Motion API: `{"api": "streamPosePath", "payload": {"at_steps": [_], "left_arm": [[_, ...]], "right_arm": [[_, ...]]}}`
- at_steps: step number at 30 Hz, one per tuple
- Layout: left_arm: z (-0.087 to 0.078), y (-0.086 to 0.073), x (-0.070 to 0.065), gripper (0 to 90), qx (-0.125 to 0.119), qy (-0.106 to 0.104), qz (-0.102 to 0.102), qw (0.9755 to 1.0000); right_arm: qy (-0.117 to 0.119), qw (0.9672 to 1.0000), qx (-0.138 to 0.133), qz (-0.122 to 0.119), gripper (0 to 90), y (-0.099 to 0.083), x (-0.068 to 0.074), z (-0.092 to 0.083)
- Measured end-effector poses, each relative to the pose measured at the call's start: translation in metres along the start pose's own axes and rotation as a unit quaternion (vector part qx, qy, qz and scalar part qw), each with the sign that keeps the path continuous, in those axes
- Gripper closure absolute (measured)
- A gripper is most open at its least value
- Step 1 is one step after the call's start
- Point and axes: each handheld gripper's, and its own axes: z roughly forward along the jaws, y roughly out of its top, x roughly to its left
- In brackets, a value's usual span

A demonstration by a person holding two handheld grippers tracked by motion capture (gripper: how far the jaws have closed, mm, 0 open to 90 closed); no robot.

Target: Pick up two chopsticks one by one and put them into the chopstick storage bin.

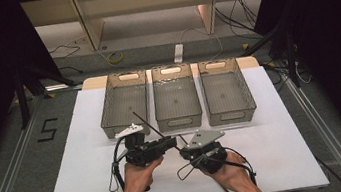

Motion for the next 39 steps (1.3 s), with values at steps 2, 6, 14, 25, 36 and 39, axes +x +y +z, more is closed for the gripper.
{"api": "streamPosePath", "payload": {"at_steps": [2, 6, 14, 25, 36, 39], "left_arm": [[-0.001, 0.000, 0.000, 72.1, -0.001, -0.001, -0.002, 1.0000], [-0.002, 0.001, 0.003, 76.5, -0.006, -0.019, -0.014, 0.9997], [-0.005, 0.003, 0.002, 84.5, -0.002, -0.048, -0.016, 0.9987], [-0.027, 0.024, 0.009, 84.6, 0.004, -0.019, 0.026, 0.9995], [-0.049, 0.057, 0.019, 84.4, 0.022, -0.009, 0.037, 0.9990], [-0.055, 0.073, 0.023, 84.4, 0.030, 0.000, 0.041, 0.9987]], "right_arm": [[0.001, 1.0000, -0.001, 0.000, 85.1, 0.000, 0.000, 0.000], [0.005, 1.0000, -0.005, 0.004, 85.1, 0.000, 0.000, -0.001], [0.014, 0.9996, -0.017, 0.015, 74.8, -0.003, -0.002, -0.002], [0.019, 0.9986, 0.020, 0.045, 40.1, -0.020, -0.019, -0.021], [0.019, 0.9955, 0.048, 0.079, 32.6, -0.045, -0.025, -0.026], [0.018, 0.9950, 0.054, 0.082, 30.8, -0.049, -0.026, -0.028]]}}
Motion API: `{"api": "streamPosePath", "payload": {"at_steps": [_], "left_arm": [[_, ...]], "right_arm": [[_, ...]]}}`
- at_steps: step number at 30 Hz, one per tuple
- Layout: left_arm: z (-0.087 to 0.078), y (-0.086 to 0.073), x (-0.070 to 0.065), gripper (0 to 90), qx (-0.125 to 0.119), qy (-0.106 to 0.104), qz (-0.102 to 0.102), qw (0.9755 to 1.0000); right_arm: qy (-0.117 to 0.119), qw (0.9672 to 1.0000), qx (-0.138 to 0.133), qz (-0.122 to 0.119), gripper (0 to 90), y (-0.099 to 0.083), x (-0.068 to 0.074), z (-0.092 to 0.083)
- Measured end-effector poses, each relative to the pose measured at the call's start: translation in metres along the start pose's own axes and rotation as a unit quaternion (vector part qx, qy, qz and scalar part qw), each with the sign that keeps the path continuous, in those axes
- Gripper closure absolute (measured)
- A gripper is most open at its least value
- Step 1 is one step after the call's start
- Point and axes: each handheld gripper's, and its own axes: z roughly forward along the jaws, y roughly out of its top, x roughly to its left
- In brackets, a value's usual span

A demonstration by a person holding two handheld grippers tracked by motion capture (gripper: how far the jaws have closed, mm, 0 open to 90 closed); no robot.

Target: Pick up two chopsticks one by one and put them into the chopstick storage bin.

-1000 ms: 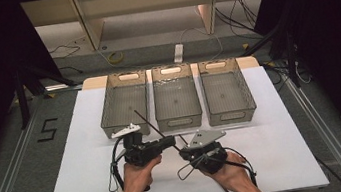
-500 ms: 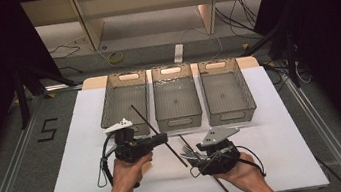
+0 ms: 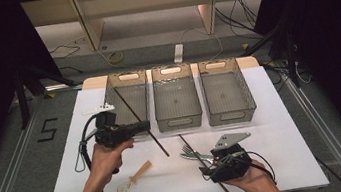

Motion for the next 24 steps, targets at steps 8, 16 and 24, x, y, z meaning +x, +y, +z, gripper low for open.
{"api": "streamPosePath", "payload": {"at_steps": [8, 16, 24], "left_arm": [[-0.006, 0.035, 0.016, 84.2, 0.021, 0.026, -0.002, 0.9994], [-0.008, 0.062, 0.032, 84.1, 0.023, 0.050, -0.016, 0.9984], [-0.002, 0.088, 0.049, 84.2, 0.043, 0.105, -0.021, 0.9934]], "right_arm": [[-0.005, 0.9999, -0.005, 0.007, 28.5, -0.007, -0.001, -0.006], [-0.004, 1.0000, -0.003, 0.005, 25.1, -0.010, 0.002, -0.007], [-0.004, 1.0000, -0.002, 0.004, 25.1, -0.010, 0.002, -0.006]]}}
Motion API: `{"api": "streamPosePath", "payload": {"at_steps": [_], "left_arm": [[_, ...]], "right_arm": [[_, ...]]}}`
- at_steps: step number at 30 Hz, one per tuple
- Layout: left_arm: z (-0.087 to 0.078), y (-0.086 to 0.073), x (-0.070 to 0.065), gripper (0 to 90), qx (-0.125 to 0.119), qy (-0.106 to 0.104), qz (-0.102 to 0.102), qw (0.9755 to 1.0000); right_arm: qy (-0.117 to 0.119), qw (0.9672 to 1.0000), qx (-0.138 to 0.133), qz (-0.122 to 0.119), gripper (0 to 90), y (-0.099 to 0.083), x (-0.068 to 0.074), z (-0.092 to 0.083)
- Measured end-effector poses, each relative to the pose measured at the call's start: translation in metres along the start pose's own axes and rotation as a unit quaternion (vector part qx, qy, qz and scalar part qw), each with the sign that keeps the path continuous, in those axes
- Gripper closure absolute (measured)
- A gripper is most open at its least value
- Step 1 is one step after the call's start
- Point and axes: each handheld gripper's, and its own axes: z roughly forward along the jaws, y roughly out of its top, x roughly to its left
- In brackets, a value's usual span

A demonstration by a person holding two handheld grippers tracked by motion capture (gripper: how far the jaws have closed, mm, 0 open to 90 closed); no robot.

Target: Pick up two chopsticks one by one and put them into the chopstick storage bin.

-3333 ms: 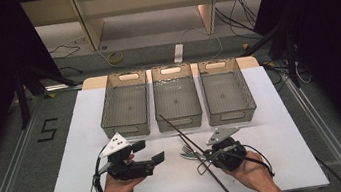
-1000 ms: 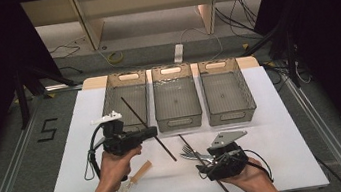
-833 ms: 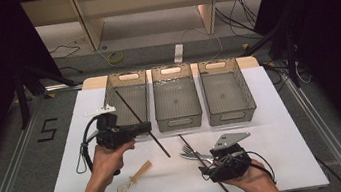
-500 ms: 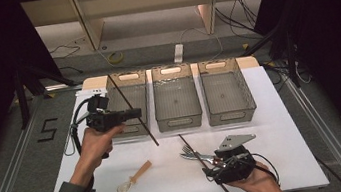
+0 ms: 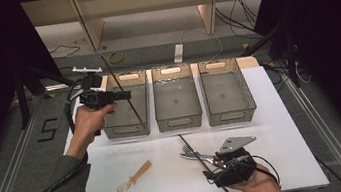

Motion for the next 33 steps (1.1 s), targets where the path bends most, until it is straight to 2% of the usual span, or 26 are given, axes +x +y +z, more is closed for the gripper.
{"api": "streamPosePath", "payload": {"at_steps": [1, 8, 12, 15, 18, 26, 33], "left_arm": [[0.002, 0.003, 0.004, 84.1, 0.001, 0.005, -0.008, 1.0000], [0.013, 0.015, 0.020, 84.1, 0.012, 0.034, -0.024, 0.9990], [0.022, 0.018, 0.027, 84.1, 0.015, 0.050, -0.030, 0.9982], [0.027, 0.022, 0.032, 84.0, 0.015, 0.056, -0.041, 0.9974], [0.031, 0.025, 0.034, 83.9, 0.023, 0.070, -0.038, 0.9965], [0.043, 0.024, 0.038, 83.8, 0.041, 0.078, -0.041, 0.9952], [0.052, 0.015, 0.042, 83.6, 0.051, 0.079, -0.046, 0.9945]], "right_arm": [[0.000, 1.0000, 0.001, 0.000, 25.1, 0.000, 0.000, 0.000], [0.001, 1.0000, 0.001, 0.002, 25.2, 0.000, -0.001, 0.000], [0.002, 1.0000, 0.001, 0.003, 25.1, 0.000, 0.000, 0.001], [0.003, 1.0000, 0.002, 0.000, 24.8, 0.000, 0.001, 0.002], [0.004, 1.0000, 0.004, 0.000, 24.3, 0.000, 0.002, 0.001], [0.008, 1.0000, 0.003, -0.002, 23.2, 0.000, 0.003, 0.001], [0.008, 1.0000, 0.004, -0.004, 23.4, 0.000, 0.003, 0.002]]}}
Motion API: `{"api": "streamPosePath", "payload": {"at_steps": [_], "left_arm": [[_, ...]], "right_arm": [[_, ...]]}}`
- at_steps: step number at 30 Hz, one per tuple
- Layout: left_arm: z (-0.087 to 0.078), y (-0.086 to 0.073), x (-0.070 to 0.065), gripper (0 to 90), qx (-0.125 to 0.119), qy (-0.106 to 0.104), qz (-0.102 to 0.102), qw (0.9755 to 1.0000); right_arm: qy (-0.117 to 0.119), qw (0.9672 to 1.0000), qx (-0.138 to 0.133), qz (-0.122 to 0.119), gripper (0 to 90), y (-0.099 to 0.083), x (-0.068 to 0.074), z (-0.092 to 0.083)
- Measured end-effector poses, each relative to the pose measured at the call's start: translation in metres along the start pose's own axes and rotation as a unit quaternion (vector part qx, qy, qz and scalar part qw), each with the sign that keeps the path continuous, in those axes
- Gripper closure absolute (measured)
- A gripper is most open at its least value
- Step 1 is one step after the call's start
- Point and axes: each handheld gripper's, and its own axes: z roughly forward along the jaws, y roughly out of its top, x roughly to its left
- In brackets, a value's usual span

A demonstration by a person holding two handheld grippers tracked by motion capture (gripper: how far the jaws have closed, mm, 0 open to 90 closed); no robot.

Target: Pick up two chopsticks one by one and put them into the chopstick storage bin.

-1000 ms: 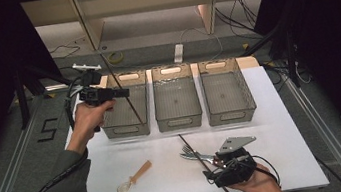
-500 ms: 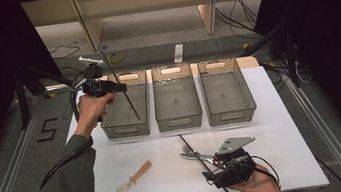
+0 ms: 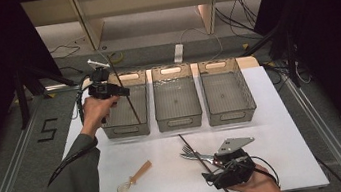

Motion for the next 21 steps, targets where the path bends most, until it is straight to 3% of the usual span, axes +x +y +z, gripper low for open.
{"api": "streamPosePath", "payload": {"at_steps": [11, 21], "left_arm": [[0.008, -0.008, 0.005, 83.4, 0.005, 0.000, -0.005, 1.0000], [0.018, -0.012, 0.008, 81.6, 0.027, 0.011, -0.003, 0.9996]], "right_arm": [[0.000, 1.0000, 0.004, -0.001, 23.5, 0.000, 0.001, 0.001], [0.001, 1.0000, 0.004, -0.001, 23.7, 0.000, 0.000, 0.001]]}}
